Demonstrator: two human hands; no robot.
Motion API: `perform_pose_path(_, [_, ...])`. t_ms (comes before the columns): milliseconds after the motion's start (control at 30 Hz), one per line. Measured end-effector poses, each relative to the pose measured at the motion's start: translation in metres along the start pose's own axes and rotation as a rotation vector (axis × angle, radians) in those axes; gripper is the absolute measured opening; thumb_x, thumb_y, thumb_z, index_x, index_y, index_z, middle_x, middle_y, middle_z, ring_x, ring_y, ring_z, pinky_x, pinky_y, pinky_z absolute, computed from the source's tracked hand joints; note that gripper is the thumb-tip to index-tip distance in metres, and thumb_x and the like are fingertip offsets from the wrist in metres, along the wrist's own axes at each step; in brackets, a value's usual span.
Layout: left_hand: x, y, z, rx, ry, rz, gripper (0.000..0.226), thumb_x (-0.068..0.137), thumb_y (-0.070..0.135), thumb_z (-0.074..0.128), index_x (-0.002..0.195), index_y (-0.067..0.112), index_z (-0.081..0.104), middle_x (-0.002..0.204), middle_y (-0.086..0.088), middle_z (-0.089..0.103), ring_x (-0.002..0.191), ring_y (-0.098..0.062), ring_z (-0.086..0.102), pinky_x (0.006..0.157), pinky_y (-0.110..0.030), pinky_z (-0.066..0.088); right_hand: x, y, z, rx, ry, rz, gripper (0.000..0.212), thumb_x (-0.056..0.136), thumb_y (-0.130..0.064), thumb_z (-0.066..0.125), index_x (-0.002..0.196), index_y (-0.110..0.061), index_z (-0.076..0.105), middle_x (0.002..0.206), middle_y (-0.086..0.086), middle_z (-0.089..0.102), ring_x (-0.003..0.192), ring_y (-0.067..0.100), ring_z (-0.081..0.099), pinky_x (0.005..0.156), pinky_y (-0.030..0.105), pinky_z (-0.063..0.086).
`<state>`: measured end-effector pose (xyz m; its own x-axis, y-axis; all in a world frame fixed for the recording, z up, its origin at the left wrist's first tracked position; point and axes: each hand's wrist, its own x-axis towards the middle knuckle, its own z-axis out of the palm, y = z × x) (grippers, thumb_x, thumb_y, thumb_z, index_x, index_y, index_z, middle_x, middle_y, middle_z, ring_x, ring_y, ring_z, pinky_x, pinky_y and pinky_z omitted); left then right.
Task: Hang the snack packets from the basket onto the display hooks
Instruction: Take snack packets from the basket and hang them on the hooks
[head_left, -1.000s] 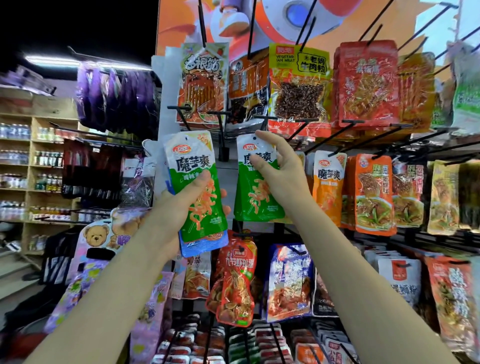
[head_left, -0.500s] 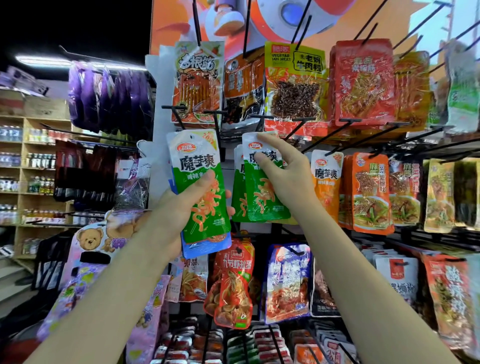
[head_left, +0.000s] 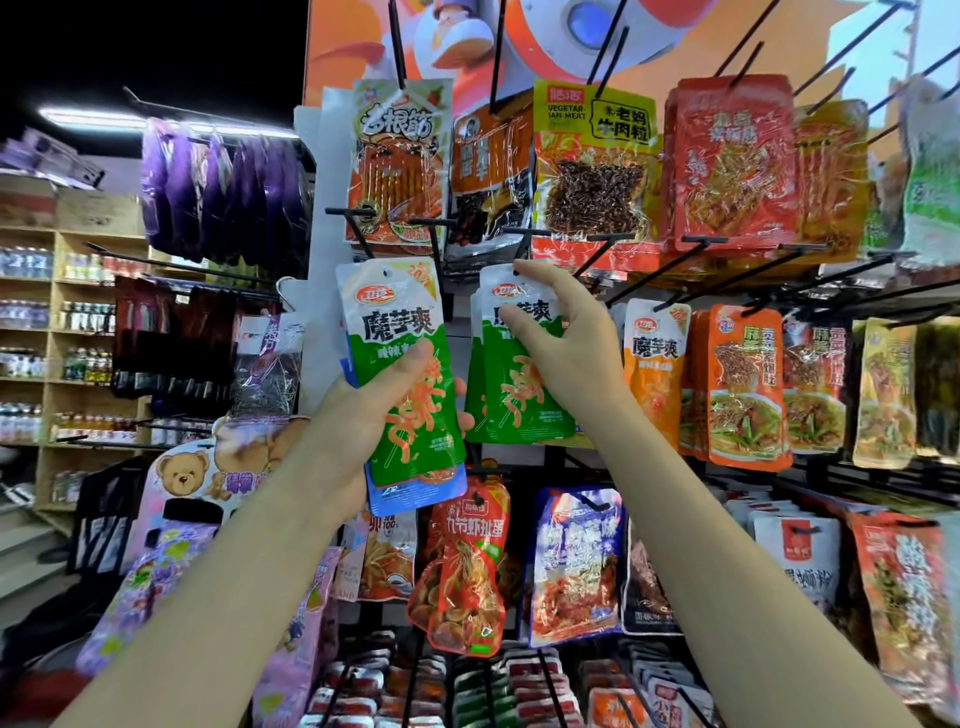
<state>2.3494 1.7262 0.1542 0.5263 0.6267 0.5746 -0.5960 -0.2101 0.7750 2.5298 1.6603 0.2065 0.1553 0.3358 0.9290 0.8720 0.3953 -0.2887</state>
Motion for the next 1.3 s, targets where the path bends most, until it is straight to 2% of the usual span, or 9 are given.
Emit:
perform_pose_path(267, [0.001,-0.002,0.004,-0.007,-0.010,0.009,0.034,0.077,0.037,0.067,0.101,0.012,0.068,0.086,-0.014,0.075,0.065,-0.030,0.073,0.060,-0.039,0.062,0.004,0.002,-0.002,-0.033,-0.046,0.106,0.047,0.099,-0.035,0.063,0.144,-0.029,0.053,0.147,-0.006,0.053,0.135,0.015,0.046,0.098,0.019,0.036])
perform_pose_path(433, [0.006,-0.005,0.006,0.023,-0.004,0.014,0.037,0.077,0.034,0.068,0.104,0.010,0.069,0.089,-0.014,0.076,0.068,-0.031,0.074,0.059,-0.041,0.062,-0.004,0.013,-0.004,-0.407,0.021,0.113,0.029,0.099,-0.033,0.062,0.124,-0.019,0.070,0.108,0.003,0.043,0.085,0.013,0.042,0.081,0.032,0.046])
perform_pose_path(500, [0.009,-0.005,0.007,0.046,0.002,-0.002,0.048,0.072,0.035,0.073,0.112,0.009,0.070,0.097,-0.016,0.077,0.075,-0.033,0.075,0.060,-0.040,0.061,-0.012,0.007,-0.009,-0.292,0.122,0.033,0.032,0.101,-0.038,0.058,0.103,-0.012,0.077,0.093,0.000,0.050,0.080,0.007,0.043,0.070,0.029,0.041])
perform_pose_path(600, [0.014,-0.005,0.014,0.122,-0.036,-0.012,0.040,0.070,0.025,0.078,0.106,0.010,0.072,0.093,-0.015,0.077,0.074,-0.031,0.075,0.061,-0.040,0.061,-0.021,-0.018,-0.012,0.170,-0.048,0.164,0.038,0.099,-0.048,0.054,0.085,-0.017,0.070,0.064,-0.010,0.057,0.059,0.004,0.053,0.058,0.023,0.043])
perform_pose_path(700, [0.014,-0.006,0.029,0.166,-0.114,0.009,0.025,0.074,0.009,0.075,0.099,0.012,0.071,0.083,-0.010,0.077,0.068,-0.024,0.074,0.057,-0.033,0.060,-0.023,-0.025,-0.004,0.336,-0.176,0.241,0.024,0.095,-0.042,0.065,0.099,-0.019,0.070,0.083,-0.009,0.071,0.072,0.006,0.067,0.062,0.021,0.049])
perform_pose_path(800, [0.016,-0.010,0.028,0.185,-0.083,0.000,0.032,0.069,0.030,0.075,0.097,0.016,0.073,0.087,-0.010,0.078,0.072,-0.026,0.075,0.060,-0.037,0.061,-0.017,-0.014,-0.002,0.352,-0.125,0.227,0.008,0.093,-0.033,0.071,0.097,-0.027,0.069,0.100,-0.004,0.076,0.091,0.010,0.072,0.078,0.034,0.059])
perform_pose_path(967, [0.020,-0.012,0.011,0.287,0.161,0.047,0.029,0.083,0.046,0.069,0.090,0.018,0.072,0.072,0.003,0.076,0.062,-0.014,0.071,0.063,-0.031,0.060,-0.010,0.005,-0.007,0.334,-0.017,0.283,0.029,0.088,-0.039,0.074,0.109,-0.024,0.063,0.114,0.006,0.071,0.105,0.029,0.068,0.092,0.056,0.054])
perform_pose_path(1133, [0.012,-0.005,0.008,0.123,0.090,0.064,0.032,0.080,0.038,0.066,0.099,0.013,0.070,0.083,-0.013,0.077,0.060,-0.028,0.073,0.056,-0.043,0.062,-0.005,0.005,-0.006,0.286,0.032,0.089,0.045,0.088,-0.023,0.078,0.117,-0.037,0.046,0.109,0.010,0.066,0.087,0.020,0.069,0.077,0.041,0.059])
perform_pose_path(1300, [0.008,-0.005,0.006,0.095,0.091,0.056,0.028,0.077,0.037,0.068,0.097,0.017,0.071,0.085,-0.016,0.076,0.062,-0.031,0.073,0.053,-0.038,0.060,0.007,0.004,0.003,0.261,0.053,0.012,0.023,0.089,-0.016,0.076,0.103,-0.025,0.060,0.105,-0.010,0.063,0.103,0.008,0.059,0.099,0.031,0.047])
